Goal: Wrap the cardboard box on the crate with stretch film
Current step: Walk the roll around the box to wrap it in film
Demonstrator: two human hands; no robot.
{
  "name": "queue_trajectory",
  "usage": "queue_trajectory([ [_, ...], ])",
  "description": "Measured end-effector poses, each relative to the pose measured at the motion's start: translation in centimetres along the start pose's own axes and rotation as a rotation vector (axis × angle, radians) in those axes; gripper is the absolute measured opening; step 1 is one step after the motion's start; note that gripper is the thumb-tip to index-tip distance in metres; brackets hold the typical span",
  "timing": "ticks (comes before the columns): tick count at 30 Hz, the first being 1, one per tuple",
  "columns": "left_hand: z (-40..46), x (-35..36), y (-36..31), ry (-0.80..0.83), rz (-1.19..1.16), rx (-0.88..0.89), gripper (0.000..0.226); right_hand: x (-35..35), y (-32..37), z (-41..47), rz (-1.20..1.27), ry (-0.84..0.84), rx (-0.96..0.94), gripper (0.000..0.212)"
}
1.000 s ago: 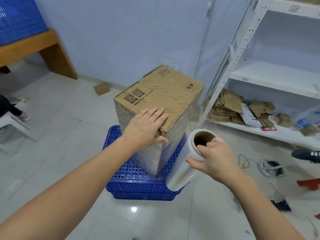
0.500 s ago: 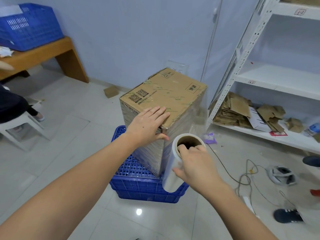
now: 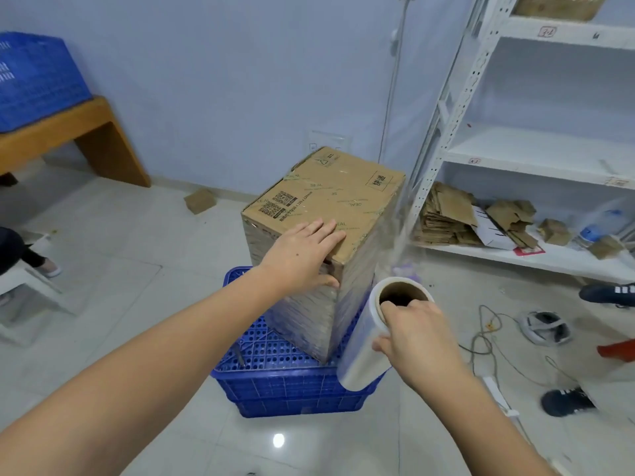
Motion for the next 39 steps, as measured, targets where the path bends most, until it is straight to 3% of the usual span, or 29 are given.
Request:
queue_trajectory([
  [3,1.0,-0.6,0.7,0.011,-0.027,0.143,0.099,0.9,1.8,1.0,-0.073,0.045,0.135,0.031],
  [6,2.3,-0.4,1.8,0.041,-0.051,0.251,0.098,1.4,2.1,2.2,-0.120,-0.071,0.292,0.054],
  [8,2.7,0.1,2.4,0.025,-0.046,0.296,0.098,1.1,1.9,2.3,-0.145,-0.096,0.363,0.059],
  [14,2.6,1.1,2.6,-0.079,0.015,0.317,0.095,1.0,2.6,1.1,-0.133,0.018,0.534,0.038],
  [19,2.3,1.2,2.7,-0.092,0.005,0.320,0.095,0.9,3.1,2.2,-0.159,0.063,0.584,0.064],
  [24,2.1,0.9,2.7,-0.077,0.000,0.328,0.094,0.8,1.7,0.8,-0.089,0.048,0.556,0.056],
  [29,2.3,0.5,1.2,-0.054,0.003,0.333,0.093,1.0,3.8,-0.8,-0.031,0.004,0.376,0.044],
  [39,2.0,0.7,0.8,-0.087,0.002,0.317,0.092,2.6,10.0,0.4,0.079,0.165,0.049,0.033],
])
Point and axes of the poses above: each hand's wrist, its own z-axis towards the middle knuckle, its own x-axis out of the palm, y = z × x, the point moved 7 cm from there along z, towards the middle knuckle, and after that the axes turned 10 degrees about -x, right-handed, at the moved point
